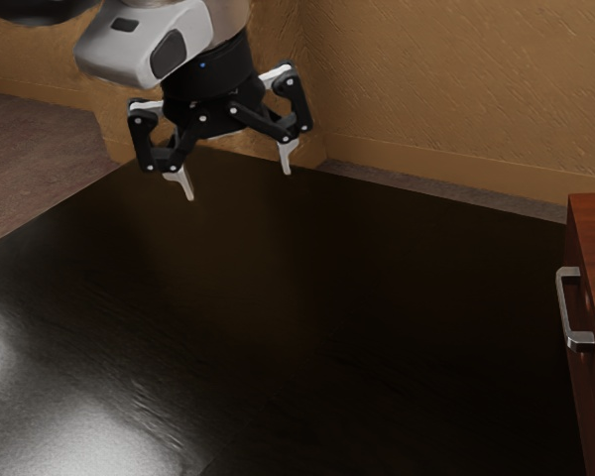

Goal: Pull the drawer handle with one arm to open the drawer

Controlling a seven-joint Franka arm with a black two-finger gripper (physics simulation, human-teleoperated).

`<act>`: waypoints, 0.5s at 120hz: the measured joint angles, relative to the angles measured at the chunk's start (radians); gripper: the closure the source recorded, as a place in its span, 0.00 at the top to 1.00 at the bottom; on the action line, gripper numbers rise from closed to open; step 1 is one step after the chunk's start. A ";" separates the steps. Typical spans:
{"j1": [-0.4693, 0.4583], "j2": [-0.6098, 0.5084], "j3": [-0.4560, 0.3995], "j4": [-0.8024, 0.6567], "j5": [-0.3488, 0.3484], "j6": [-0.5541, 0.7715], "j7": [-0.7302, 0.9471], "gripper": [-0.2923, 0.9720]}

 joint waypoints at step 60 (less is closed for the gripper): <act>0.027 -0.049 0.034 -0.341 -0.098 0.231 0.167 0.77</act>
